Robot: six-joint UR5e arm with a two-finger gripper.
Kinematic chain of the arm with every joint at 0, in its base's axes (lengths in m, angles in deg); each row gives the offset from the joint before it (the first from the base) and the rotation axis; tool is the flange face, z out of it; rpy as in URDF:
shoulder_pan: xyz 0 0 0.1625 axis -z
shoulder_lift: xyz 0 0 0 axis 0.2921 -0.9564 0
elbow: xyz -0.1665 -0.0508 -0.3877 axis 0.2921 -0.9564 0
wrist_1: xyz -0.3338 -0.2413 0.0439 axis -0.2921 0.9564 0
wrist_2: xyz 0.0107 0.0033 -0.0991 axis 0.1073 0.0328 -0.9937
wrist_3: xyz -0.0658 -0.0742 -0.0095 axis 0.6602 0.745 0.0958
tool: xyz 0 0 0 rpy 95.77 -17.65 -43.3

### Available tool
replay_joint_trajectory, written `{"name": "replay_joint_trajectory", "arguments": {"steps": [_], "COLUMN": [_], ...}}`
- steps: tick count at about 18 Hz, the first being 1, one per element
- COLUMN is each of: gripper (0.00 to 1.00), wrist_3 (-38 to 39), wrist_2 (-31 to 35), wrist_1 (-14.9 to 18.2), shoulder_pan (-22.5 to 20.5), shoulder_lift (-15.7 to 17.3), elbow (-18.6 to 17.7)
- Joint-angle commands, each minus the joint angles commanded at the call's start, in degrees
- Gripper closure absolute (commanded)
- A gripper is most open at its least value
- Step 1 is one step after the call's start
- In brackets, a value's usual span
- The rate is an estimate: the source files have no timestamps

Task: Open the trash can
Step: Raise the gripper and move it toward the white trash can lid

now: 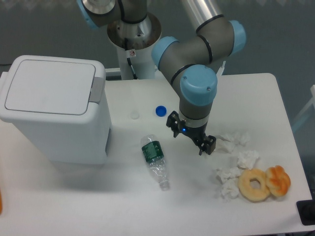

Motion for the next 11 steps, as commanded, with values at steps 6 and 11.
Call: {"name": "replay_joint_trajectory", "arguments": {"steps": [6,11], "gripper": [0.32,0.75], "wrist_3": [12.7,14.8], "wrist_2": [-7.6,-9.2], "wrist_1": [3.0,10.3], "shoulder_pan": [2.6,2.9], "shoulder_lift": [6.2,11.2], "elbow": [-0.3,-0.2]}}
